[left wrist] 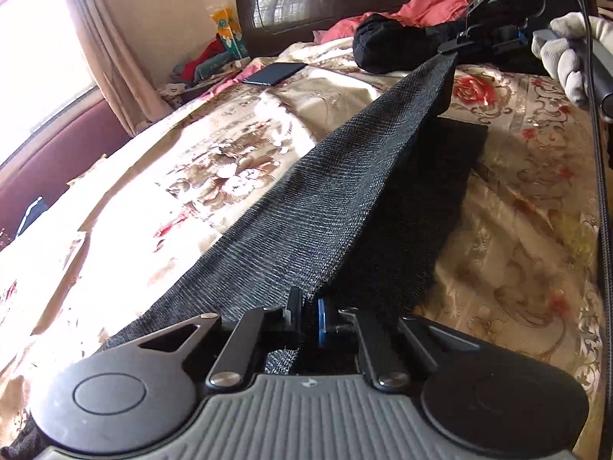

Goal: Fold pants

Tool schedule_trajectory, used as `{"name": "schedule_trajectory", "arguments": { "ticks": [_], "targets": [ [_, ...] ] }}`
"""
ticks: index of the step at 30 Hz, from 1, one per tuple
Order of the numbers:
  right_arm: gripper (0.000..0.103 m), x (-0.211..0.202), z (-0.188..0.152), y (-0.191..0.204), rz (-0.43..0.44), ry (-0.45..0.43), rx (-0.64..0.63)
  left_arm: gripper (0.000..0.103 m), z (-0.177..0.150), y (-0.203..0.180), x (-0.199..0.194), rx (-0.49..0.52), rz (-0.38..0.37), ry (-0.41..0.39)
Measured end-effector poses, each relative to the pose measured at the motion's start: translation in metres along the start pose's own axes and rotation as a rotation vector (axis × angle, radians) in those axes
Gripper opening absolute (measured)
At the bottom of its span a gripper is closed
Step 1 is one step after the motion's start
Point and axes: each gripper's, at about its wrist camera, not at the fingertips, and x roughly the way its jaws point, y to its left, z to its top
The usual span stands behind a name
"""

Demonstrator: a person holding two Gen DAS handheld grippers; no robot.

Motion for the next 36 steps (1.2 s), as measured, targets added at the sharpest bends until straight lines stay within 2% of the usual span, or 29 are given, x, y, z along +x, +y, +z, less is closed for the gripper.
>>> {"name": "schedule_trajectory", "arguments": {
  "ticks": [1,4,6,12,14,15,19,20,21,24,25,27,30,33,36],
  "targets": [
    [0.003,0.002,-0.003,-0.013,-0.024,0.014,0.03,0.021,-0.003,-0.005,0.004,0.016,-0.024,0.026],
    [0.005,0.013,-0.011,-0.037,-0.069,0.067,0.066,0.019,-0.015,-0.017,0.012,0.081,-0.032,0.067],
    [0.009,0.013,-0.012,-0.046,-0.051,0.083,0.107,0.019,-0.013,-0.018,0.01,0.082,-0.035,0.068],
    [0.009,0.024,-0.009,-0.044,-0.044,0.103,0.126,0.019,-0.01,-0.015,0.012,0.047,-0.063,0.079],
    [0.005,0.032,-0.007,-0.032,-0.05,0.107,0.105,0.019,-0.009,-0.014,0.012,0.045,-0.064,0.077],
    [0.005,0.034,-0.005,-0.021,-0.014,0.102,0.089,0.02,-0.009,-0.012,0.01,0.039,-0.064,0.071],
    [0.005,0.016,0.004,0.028,0.219,0.022,0.009,0.02,-0.01,-0.01,0.002,0.034,-0.052,0.048],
    [0.004,0.01,0.004,0.035,0.252,0.002,-0.025,0.02,-0.011,-0.011,0.001,0.038,-0.05,0.044],
    [0.004,0.008,0.003,0.038,0.25,-0.004,-0.055,0.02,-0.012,-0.011,0.001,0.041,-0.053,0.048],
    [0.004,0.02,-0.004,0.007,0.089,0.036,-0.055,0.02,-0.016,-0.014,0.008,0.048,-0.063,0.063],
    [0.005,0.029,-0.006,-0.015,-0.019,0.079,-0.004,0.02,-0.017,-0.015,0.009,0.056,-0.061,0.062],
    [0.005,0.031,-0.012,-0.042,-0.106,0.101,0.049,0.019,-0.016,-0.015,0.008,0.053,-0.064,0.063],
    [0.005,0.024,-0.016,-0.057,-0.105,0.085,0.105,0.019,-0.015,-0.011,0.008,0.04,-0.078,0.068],
    [0.005,0.023,-0.012,-0.051,-0.103,0.076,0.075,0.019,-0.014,-0.013,0.01,0.056,-0.075,0.073],
    [0.008,0.028,-0.009,-0.05,-0.156,0.099,0.044,0.019,-0.012,-0.014,0.011,0.065,-0.074,0.075]
  ]
}}
